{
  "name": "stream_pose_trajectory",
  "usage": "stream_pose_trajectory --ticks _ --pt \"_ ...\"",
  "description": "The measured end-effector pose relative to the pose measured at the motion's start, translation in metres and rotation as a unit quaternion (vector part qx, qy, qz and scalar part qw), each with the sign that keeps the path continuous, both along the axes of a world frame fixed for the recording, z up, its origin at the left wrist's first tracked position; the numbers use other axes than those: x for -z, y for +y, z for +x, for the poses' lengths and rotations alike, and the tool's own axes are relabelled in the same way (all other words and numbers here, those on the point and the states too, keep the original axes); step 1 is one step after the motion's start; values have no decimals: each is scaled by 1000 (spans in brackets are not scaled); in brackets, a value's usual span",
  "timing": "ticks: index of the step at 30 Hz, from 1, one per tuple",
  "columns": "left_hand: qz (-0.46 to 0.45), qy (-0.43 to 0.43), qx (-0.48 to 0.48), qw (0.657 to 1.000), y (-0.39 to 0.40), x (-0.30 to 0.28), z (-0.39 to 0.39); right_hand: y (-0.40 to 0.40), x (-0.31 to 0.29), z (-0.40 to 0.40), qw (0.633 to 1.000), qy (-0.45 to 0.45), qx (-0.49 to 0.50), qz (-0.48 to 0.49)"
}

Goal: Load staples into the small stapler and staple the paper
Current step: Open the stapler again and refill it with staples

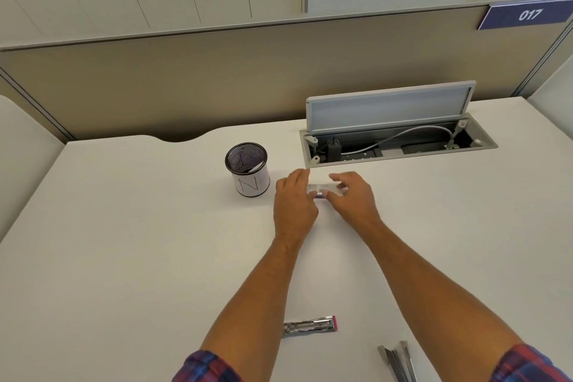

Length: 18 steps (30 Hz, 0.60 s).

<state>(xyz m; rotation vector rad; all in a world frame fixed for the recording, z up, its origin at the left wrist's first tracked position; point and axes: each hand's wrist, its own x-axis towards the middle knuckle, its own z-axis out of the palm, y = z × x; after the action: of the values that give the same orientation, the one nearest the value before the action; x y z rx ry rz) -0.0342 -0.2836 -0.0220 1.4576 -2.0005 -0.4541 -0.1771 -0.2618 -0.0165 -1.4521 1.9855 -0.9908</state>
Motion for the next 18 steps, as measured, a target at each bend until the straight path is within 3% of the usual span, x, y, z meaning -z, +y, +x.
stream_pose_trajectory --ticks 8,18 --pt "49 -3 40 998 -7 19 -2 6 17 -11 996 22 -87 -26" --pt "45 31 25 998 -7 15 -4 7 23 -14 996 -9 -69 -61"
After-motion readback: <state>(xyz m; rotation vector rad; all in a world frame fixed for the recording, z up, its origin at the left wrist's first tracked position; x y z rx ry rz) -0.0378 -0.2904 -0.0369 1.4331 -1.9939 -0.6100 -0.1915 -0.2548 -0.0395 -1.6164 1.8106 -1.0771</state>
